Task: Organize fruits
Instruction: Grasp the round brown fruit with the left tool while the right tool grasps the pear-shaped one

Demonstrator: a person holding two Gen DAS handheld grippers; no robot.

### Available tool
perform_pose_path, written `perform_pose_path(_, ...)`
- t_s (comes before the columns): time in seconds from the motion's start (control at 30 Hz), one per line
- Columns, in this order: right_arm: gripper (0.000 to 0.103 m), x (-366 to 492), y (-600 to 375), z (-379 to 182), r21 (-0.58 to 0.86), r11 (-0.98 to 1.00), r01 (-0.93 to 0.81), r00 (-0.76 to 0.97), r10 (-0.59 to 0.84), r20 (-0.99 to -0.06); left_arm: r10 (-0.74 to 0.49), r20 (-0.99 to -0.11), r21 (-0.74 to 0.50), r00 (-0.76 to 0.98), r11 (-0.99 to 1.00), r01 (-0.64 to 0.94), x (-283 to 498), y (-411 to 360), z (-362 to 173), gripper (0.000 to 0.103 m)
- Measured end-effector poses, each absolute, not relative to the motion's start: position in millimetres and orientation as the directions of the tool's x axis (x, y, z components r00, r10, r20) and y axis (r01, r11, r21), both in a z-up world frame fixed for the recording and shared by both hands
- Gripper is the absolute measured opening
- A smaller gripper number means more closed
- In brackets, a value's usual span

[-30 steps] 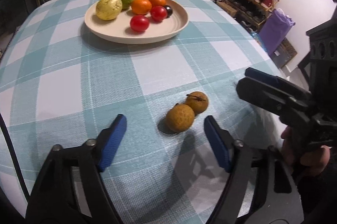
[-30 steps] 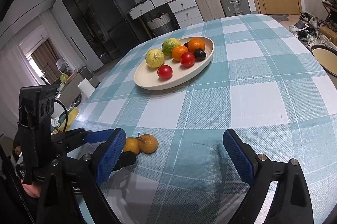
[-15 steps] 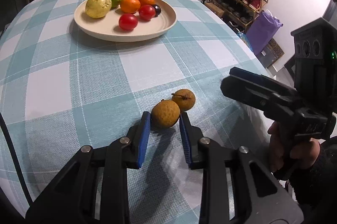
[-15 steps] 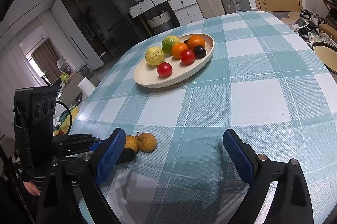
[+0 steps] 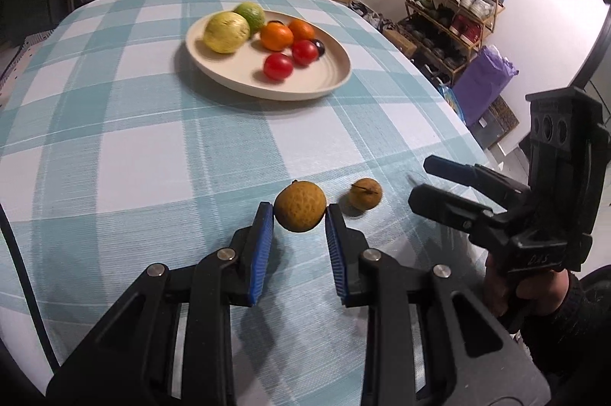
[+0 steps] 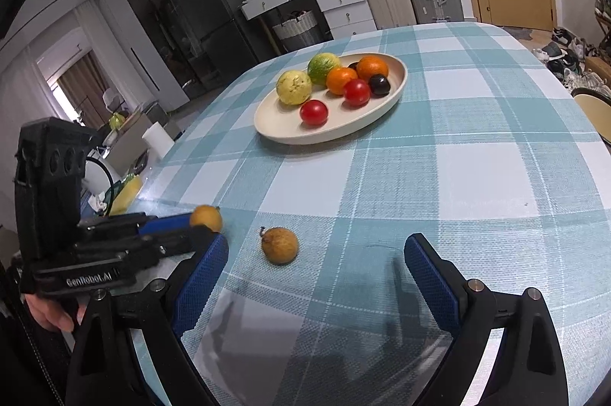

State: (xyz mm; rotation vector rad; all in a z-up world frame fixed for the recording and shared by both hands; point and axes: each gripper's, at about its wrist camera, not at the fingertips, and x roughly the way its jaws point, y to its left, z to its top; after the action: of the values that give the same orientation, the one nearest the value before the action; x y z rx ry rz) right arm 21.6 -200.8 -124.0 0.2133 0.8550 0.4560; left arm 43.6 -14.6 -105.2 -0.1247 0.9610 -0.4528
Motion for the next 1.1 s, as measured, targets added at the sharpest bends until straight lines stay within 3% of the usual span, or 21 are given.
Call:
perform_pose_path(0.3,0.095,26,-173,-131,0.332,0.879,-0.343,0.505,0.471,-0.724,-0.42,-0.751,-0.316,0.509,0.906,0.281,38,11,-103,0.025)
perform_pose_path(0.6,0.078,34,-158,-134,0.327,0.876,-0.355,0.481,0.471,-0.74,-0.422,-0.753,-0.33,0.505,0.906,0.264,36,19,-109,0.025)
perform_pose_path(0.8,0.056,35,-153,-135,0.297,0.886,-0.355,0.477,0.446,-0.757,-0.422,-0.757,-0.338,0.499,0.906,0.255,37,22,-113,0.025)
perform_pose_path(0.87,0.038,35,-152,-135,0.288,0.886,-0.362,0.473,0.441,-0.762,-0.423,-0.758,-0.339,0.496,0.906,0.254,37,22,-115,0.025)
perform_pose_path(0.93,0.03,34,-150,-136,0.267,0.891,-0.367,0.479,0.427,-0.767,-0.422,-0.758,-0.341,0.497,0.906,0.25,38,22,-115,0.025)
perform_pose_path(1.1,0.027,32,-153,-134,0.28,0.884,-0.374,0.49,0.445,-0.749,-0.436,-0.749,-0.357,0.499,0.9,0.251,41,21,-112,0.025)
